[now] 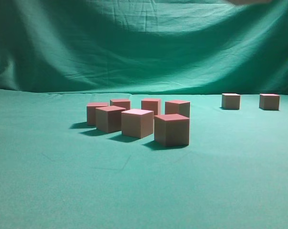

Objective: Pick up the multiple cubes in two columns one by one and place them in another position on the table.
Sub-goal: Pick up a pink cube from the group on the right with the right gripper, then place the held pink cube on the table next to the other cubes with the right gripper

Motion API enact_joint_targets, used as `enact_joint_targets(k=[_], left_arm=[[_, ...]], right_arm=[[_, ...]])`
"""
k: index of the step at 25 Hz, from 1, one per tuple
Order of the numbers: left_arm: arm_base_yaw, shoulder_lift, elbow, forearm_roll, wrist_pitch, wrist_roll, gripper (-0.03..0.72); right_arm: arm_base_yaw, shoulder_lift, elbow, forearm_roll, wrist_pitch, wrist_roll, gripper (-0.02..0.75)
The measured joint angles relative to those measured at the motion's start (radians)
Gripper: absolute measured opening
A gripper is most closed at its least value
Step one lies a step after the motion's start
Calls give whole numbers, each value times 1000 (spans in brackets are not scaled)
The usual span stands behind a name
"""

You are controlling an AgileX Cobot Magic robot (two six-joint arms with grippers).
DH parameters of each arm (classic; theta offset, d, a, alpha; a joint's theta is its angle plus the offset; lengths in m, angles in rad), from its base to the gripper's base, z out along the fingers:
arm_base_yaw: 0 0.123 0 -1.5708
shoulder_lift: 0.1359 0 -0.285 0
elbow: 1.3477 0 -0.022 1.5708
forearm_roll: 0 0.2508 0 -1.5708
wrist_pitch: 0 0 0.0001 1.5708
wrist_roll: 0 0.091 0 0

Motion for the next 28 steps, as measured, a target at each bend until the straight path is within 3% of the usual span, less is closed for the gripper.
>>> enact_joint_targets(k=[8, 18, 28], left_arm=[[0, 0, 0, 0, 0, 0, 0], [0, 0, 0, 0, 0, 0, 0], [0, 0, 0, 0, 0, 0, 0]], right_arm=[[143, 156, 30, 4, -182, -29, 265], [150, 313, 30, -14, -271, -77, 265], [150, 373, 30, -155, -293, -91, 265]])
